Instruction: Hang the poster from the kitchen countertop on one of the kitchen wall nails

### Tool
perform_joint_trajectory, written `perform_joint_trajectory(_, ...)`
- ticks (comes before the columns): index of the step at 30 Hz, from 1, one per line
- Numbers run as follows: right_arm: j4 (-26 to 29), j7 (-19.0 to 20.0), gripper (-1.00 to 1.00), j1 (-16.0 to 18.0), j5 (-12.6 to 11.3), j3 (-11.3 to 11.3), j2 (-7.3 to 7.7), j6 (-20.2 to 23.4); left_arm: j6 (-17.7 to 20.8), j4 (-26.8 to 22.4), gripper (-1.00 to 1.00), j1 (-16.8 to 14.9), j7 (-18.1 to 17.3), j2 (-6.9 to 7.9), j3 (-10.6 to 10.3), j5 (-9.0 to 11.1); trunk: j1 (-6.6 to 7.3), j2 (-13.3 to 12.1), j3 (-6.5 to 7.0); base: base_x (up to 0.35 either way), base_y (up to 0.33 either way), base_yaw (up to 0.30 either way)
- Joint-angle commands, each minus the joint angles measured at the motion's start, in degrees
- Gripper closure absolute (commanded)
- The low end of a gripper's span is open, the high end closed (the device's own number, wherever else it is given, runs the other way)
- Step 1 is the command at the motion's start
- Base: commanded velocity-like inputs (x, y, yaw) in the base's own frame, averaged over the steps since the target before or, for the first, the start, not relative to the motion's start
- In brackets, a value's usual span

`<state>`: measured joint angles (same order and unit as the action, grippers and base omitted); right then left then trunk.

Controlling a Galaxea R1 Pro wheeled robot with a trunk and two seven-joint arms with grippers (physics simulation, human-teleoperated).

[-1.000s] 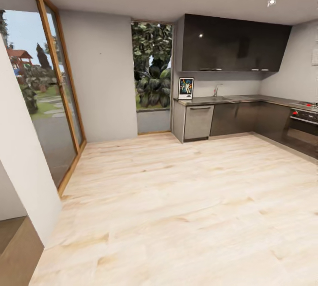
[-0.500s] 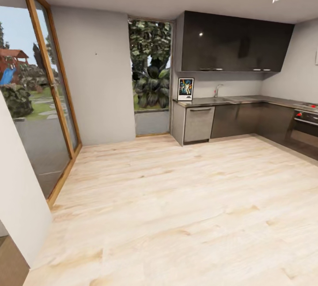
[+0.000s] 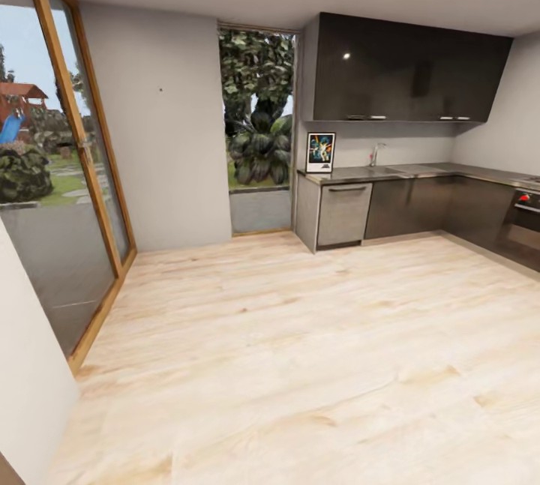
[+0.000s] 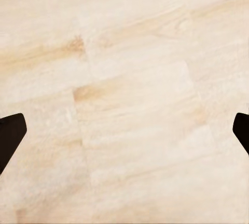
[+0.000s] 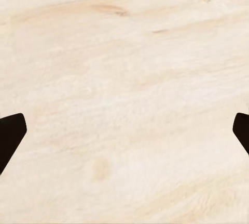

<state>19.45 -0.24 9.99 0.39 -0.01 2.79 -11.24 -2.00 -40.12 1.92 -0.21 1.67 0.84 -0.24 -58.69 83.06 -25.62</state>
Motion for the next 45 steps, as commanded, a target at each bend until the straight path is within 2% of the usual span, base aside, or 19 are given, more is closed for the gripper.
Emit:
perform_joint_trajectory(1,-0.1,0.0,-1.00,0.0,0.0,0.0,-0.01,-0.2,-0.1,0.0,-1.00,0.0,0.0,0.00,0.0,0.0,-0.04,0.0,-0.05,0.335,0.123,0.000)
perform_joint_trajectory(38,-0.1,0.0,-1.00,0.0,0.0,0.0,0.00,-0.2,-0.1,0.0,-1.00,0.0,0.0,-0.01,0.0,0.0,-0.04,0.0,-0.05,0.335,0.135,-0.001)
perform_joint_trajectory(45,-0.1,0.0,-1.00,0.0,0.0,0.0,0.00,-0.2,-0.1,0.0,-1.00,0.0,0.0,-0.01,0.0,0.0,-0.04,0.0,-0.05,0.335,0.135,-0.157)
